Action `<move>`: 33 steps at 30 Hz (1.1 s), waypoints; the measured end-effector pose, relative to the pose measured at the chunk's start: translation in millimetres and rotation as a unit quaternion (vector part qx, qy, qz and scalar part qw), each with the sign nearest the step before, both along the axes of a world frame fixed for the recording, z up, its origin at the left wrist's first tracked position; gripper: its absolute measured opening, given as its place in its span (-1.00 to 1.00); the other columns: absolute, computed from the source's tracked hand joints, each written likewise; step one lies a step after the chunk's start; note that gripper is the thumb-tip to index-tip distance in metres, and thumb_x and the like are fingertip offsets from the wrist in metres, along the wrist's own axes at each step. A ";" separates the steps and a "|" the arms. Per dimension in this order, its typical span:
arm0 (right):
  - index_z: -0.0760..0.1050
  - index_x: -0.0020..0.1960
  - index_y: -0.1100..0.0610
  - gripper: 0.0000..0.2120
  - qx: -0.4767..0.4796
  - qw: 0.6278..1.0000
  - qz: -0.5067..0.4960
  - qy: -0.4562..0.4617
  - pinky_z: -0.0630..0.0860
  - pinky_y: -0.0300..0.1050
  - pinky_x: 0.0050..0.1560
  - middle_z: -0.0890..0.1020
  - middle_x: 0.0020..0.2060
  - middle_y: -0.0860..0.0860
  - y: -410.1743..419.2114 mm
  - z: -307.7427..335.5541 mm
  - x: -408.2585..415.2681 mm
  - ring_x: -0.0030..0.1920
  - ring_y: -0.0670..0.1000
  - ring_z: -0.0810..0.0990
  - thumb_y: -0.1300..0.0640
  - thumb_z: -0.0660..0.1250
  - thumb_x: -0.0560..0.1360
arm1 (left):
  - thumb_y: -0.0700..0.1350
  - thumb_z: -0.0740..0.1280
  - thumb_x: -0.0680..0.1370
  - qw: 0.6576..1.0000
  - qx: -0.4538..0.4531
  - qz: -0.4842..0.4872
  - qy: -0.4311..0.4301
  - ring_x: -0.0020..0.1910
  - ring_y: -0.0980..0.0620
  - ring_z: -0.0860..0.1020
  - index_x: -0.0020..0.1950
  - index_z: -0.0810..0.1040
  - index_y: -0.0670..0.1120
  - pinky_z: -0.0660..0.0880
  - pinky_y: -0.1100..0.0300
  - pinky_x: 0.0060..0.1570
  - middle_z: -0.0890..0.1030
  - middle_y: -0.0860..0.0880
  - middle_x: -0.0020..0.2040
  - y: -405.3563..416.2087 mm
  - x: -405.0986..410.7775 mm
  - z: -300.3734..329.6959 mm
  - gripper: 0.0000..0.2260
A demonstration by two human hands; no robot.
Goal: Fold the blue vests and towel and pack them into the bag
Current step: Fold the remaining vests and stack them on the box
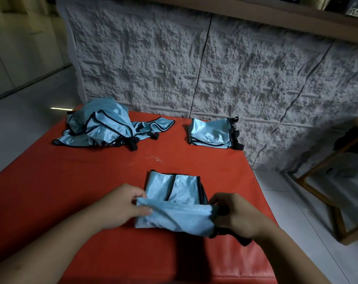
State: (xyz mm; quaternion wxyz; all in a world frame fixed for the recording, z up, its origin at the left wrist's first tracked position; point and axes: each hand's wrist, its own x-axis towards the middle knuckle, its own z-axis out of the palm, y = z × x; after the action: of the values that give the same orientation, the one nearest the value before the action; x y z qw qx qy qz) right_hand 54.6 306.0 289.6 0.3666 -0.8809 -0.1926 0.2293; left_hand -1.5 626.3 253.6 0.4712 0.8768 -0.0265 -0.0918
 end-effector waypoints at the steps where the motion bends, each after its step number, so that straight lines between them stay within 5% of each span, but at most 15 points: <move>1: 0.60 -0.06 0.10 -0.75 0.010 1.000 -0.017 -0.003 0.48 -0.04 -0.39 0.63 -0.38 0.10 1.0 -2.7 6.4 -0.40 0.03 0.61 0.33 0.35 0.31 | -0.17 0.54 0.47 1.000 -0.014 0.022 -0.006 -0.37 0.18 0.47 -0.22 0.60 -0.20 0.38 0.20 -0.30 0.56 0.04 -0.40 -1.2 4.6 0.2 -0.82; 3: 0.61 -0.09 0.07 -0.75 0.018 0.999 -0.050 -0.010 0.44 -0.01 -0.38 0.63 -0.38 0.09 6.1 -11.7 21.0 -0.40 0.03 0.56 0.19 0.33 0.24 | -0.24 0.50 0.50 0.997 -0.049 0.067 -0.001 -0.36 0.17 0.55 -0.17 0.61 -0.24 0.44 0.27 -0.31 0.64 0.00 -0.36 -3.8 16.4 -3.6 -0.88; 8: 0.64 -0.10 0.01 -0.71 0.009 0.992 -0.116 -0.051 0.43 -0.14 -0.37 0.67 -0.36 0.06 22.2 -23.1 59.1 -0.43 -0.07 0.51 0.04 0.34 0.20 | -0.03 0.53 0.45 0.987 -0.085 0.135 -0.006 -0.22 -0.08 0.65 -0.15 0.62 -0.19 0.51 0.01 -0.17 0.69 -0.24 -0.16 -3.0 53.1 -25.3 -0.76; 15: 0.64 0.03 -0.06 -0.72 -0.047 0.977 -0.150 -0.141 0.44 -0.42 -0.35 0.66 -0.24 -0.12 32.4 -46.1 107.5 -0.27 -0.19 0.60 0.20 0.45 0.37 | -0.12 0.46 0.54 0.964 -0.132 0.230 -0.017 -0.31 -0.02 0.52 -0.16 0.63 -0.22 0.40 0.08 -0.25 0.63 -0.16 -0.31 -8.1 95.4 -55.2 -0.82; 21: 0.65 0.17 0.00 -0.68 -0.065 0.967 -0.184 -0.161 0.39 -0.48 -0.32 0.64 -0.16 -0.08 40.8 -74.2 123.2 -0.24 -0.12 0.56 0.16 0.45 0.43 | -0.05 0.48 0.51 0.954 -0.068 0.293 -0.004 -0.47 0.06 0.29 -0.31 0.48 -0.21 0.22 0.14 -0.36 0.35 0.07 -0.53 -11.0 117.4 -79.2 -0.67; 24: 0.62 0.21 -0.06 -0.64 -0.097 0.957 -0.211 -0.171 0.53 -0.20 -0.09 0.71 -0.03 -0.04 49.6 -89.5 128.1 -0.07 0.02 0.64 0.06 0.43 0.41 | -0.06 0.50 0.48 0.952 0.029 0.303 -0.030 -0.52 0.07 0.29 -0.36 0.48 -0.19 0.23 0.13 -0.44 0.35 0.08 -0.58 -7.6 123.4 -84.2 -0.66; 26: 0.60 0.22 -0.08 -0.62 -0.132 0.942 -0.246 -0.188 0.57 -0.06 0.01 0.70 0.01 -0.01 53.6 -95.1 128.4 0.04 0.10 0.65 -0.05 0.43 0.40 | -0.05 0.51 0.46 0.949 0.094 0.298 -0.050 -0.43 0.05 0.47 -0.30 0.54 -0.17 0.40 0.12 -0.36 0.49 0.09 -0.47 -6.8 123.2 -82.8 -0.74; 28: 0.59 0.23 -0.06 -0.58 -0.173 0.922 -0.266 -0.222 0.57 0.01 0.05 0.69 0.02 0.04 55.9 -94.5 127.3 0.09 0.15 0.62 -0.13 0.44 0.40 | -0.07 0.50 0.45 0.944 0.147 0.290 -0.064 -0.07 -0.04 0.61 -0.07 0.62 -0.02 0.55 0.05 -0.05 0.62 0.04 -0.10 -7.9 120.3 -80.5 -0.88; 30: 0.60 0.22 -0.02 -0.58 -0.191 0.905 -0.282 -0.255 0.54 0.04 0.06 0.67 0.01 0.07 56.8 -84.4 123.2 0.09 0.18 0.59 -0.14 0.45 0.41 | -0.12 0.45 0.50 0.947 0.186 0.250 -0.079 0.25 -0.06 0.50 0.33 0.53 0.07 0.47 0.01 0.24 0.52 0.05 0.28 -11.0 118.9 -77.9 -0.59; 33: 0.65 0.02 0.02 -0.74 -0.155 0.909 -0.285 -0.262 0.53 -0.04 -0.07 0.68 -0.13 0.04 62.6 -51.9 106.8 -0.04 0.14 0.62 -0.13 0.45 0.44 | -0.23 0.32 0.56 0.961 0.195 0.171 -0.094 0.35 -0.02 0.39 0.45 0.46 0.09 0.32 0.15 0.37 0.50 0.11 0.38 -15.4 121.4 -74.1 -0.52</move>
State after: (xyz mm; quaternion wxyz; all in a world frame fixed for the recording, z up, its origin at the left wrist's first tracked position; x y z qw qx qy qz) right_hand 161.4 368.6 237.7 0.2119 -0.9723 0.0156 -0.0971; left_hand 119.8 610.9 179.5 0.2951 0.9479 0.0980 0.0697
